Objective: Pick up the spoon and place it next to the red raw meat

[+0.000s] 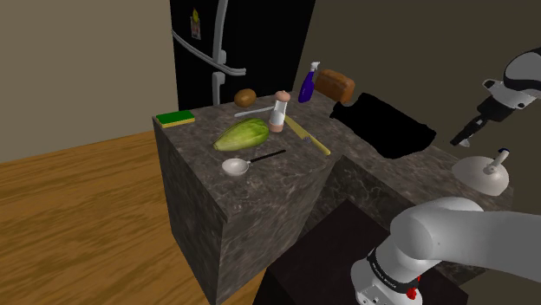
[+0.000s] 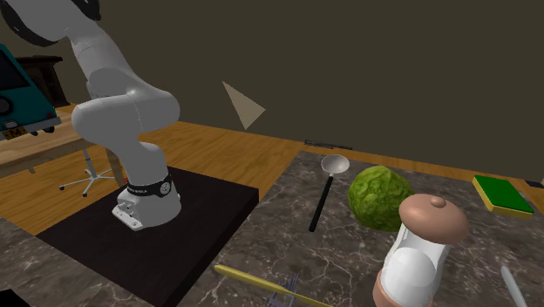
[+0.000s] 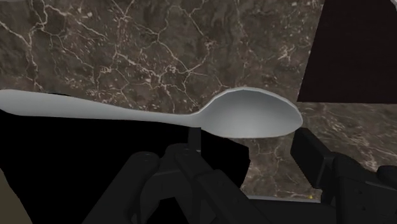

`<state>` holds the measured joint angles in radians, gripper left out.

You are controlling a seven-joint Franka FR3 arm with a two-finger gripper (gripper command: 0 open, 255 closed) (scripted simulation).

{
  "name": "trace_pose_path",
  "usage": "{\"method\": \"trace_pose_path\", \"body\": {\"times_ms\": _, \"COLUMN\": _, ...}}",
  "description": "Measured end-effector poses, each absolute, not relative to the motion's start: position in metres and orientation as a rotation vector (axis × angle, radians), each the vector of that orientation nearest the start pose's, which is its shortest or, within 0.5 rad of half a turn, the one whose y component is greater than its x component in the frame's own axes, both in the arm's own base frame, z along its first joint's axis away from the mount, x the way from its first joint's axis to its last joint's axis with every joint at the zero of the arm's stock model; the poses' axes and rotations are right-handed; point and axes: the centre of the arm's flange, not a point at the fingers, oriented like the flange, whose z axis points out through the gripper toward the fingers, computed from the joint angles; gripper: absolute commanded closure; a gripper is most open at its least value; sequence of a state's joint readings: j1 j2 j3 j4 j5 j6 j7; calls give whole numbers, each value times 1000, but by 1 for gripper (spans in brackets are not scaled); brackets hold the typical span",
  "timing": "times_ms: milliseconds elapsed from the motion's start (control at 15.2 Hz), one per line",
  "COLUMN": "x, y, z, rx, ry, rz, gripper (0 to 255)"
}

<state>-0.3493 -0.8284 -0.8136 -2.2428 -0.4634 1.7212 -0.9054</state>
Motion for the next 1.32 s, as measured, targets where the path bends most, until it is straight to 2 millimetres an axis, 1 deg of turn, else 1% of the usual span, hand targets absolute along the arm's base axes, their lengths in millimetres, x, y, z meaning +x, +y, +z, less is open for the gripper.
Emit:
{"method": "trace_pose_path", "body": {"times_ms": 66, "x": 45, "y": -418, "z": 553, "rx": -3171, "ry": 92, "rz": -248, "gripper": 255}}
{"method": "trace_pose_path", "body": {"times_ms": 132, "x": 41, "y": -422, "z": 551, "rx": -3171, "ry": 92, "rz": -247, "gripper": 255}}
{"method": "trace_pose_path", "body": {"times_ms": 264, "x": 40, "y": -426, "z": 544, "rx": -3171, "ry": 92, "rz": -246, "gripper": 255}}
{"method": "trace_pose_path", "body": {"times_ms": 1320, "x": 39, "y": -426, "z": 459, "rx": -3171, "ry": 91, "rz": -246, "gripper": 255}}
